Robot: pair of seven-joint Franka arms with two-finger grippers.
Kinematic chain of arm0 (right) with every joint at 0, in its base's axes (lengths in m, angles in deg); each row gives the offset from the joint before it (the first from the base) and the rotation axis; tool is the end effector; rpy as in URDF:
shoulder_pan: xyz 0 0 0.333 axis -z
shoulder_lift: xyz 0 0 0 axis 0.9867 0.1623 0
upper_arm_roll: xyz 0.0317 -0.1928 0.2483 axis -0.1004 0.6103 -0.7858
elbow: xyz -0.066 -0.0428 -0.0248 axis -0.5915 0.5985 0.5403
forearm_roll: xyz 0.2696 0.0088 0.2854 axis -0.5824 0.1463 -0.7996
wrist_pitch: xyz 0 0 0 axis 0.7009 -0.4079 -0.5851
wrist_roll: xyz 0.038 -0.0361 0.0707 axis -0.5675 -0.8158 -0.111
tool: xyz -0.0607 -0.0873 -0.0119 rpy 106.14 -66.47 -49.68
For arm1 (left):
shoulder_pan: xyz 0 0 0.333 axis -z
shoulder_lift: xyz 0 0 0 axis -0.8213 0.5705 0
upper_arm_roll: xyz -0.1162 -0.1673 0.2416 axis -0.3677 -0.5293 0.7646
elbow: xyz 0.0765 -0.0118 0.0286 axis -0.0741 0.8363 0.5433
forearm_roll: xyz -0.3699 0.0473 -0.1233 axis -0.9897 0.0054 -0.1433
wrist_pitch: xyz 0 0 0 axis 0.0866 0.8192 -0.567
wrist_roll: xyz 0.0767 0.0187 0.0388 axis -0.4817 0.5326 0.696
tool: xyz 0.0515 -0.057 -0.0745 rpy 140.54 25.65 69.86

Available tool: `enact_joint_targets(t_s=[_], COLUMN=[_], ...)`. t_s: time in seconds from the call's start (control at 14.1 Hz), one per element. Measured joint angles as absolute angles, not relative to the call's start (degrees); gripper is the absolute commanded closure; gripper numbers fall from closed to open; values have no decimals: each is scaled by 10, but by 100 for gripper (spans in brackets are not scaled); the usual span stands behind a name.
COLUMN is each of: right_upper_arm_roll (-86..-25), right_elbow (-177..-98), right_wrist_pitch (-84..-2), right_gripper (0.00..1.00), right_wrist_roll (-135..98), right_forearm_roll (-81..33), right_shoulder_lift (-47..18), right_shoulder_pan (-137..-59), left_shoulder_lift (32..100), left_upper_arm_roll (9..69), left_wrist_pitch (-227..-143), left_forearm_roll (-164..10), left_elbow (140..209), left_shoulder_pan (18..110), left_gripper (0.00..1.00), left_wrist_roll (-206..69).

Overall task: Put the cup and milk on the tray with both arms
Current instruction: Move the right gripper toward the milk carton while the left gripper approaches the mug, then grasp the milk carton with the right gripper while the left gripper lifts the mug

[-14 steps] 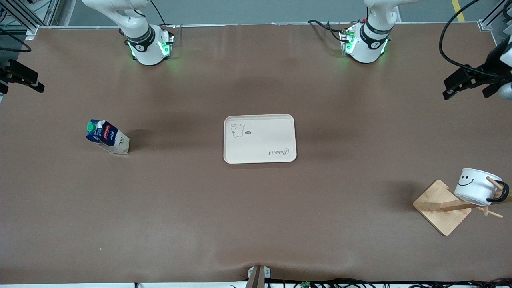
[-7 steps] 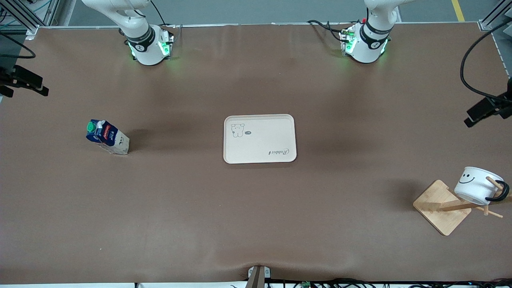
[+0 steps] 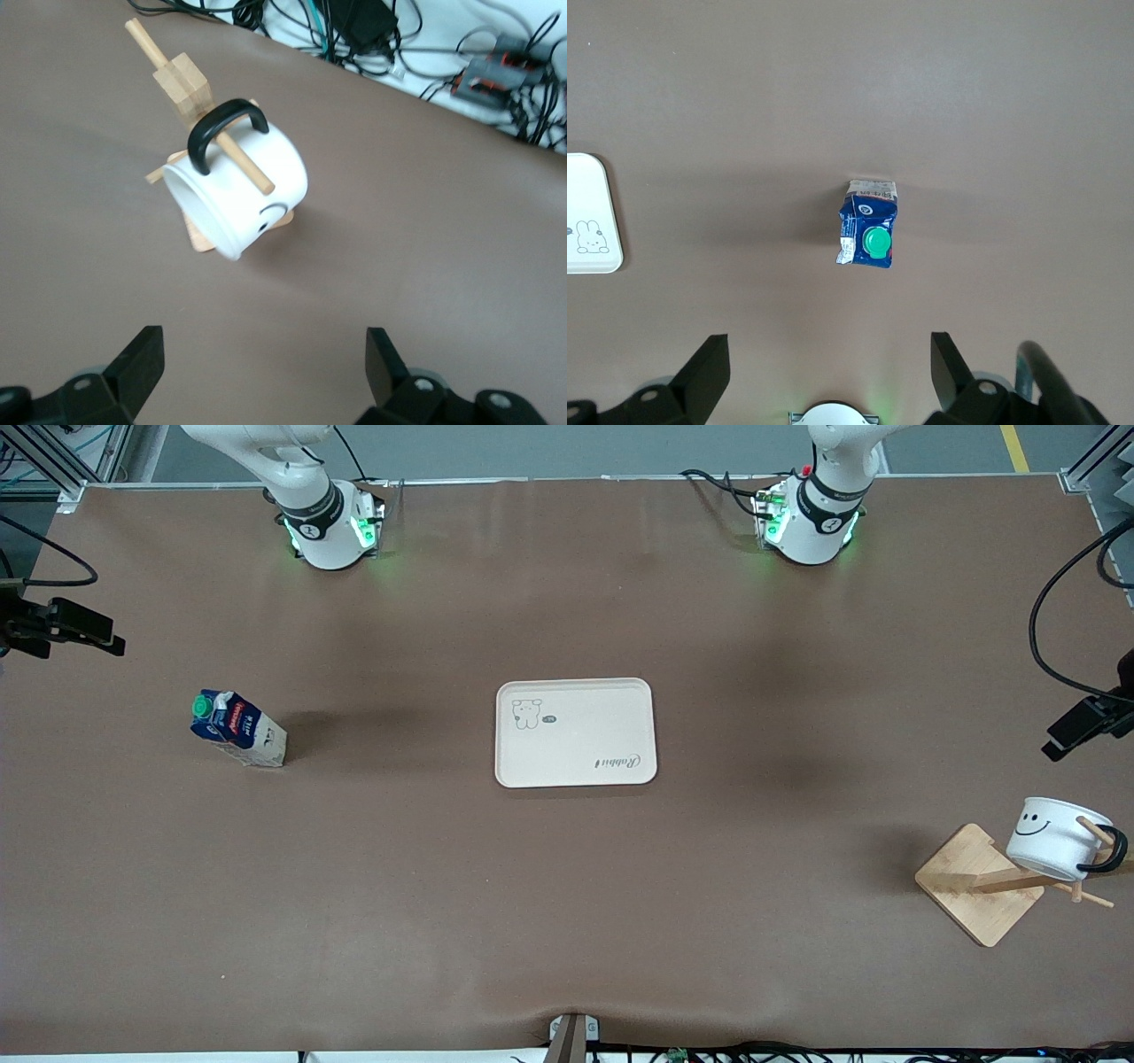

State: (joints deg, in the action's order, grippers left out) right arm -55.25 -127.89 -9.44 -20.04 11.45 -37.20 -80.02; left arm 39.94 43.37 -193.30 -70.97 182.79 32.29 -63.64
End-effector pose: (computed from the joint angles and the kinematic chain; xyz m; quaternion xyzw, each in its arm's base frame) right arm 0.5413 -0.0561 0.6134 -0.9976 -0.0043 0.0663 0.0192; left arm 0.5833 0.0888 0.5411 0.9698 0.1828 0.1598 0.0243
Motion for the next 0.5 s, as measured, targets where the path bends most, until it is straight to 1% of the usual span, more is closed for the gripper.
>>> enact_joint_targets(t_s=[0.36, 0.5], right_upper_arm_roll=[-553, -553], right_elbow=[-1279, -1279], right_wrist_pitch=[-102, -120], right_gripper=[0, 0], right_wrist_roll=[-200, -200], right_forearm_roll=[114, 114], right_shoulder_lift=[-348, -331], right_shoulder_pan=[-800, -800], left_shoulder_lift=[405, 419], left_upper_arm_roll=[434, 434], left_wrist_pitch=[-2120, -2173], left_forearm_roll=[-743, -743], left_elbow=[1927, 1952], left_shoulder_pan=[305, 301], left_gripper=[0, 0], left_wrist_roll=[-690, -694])
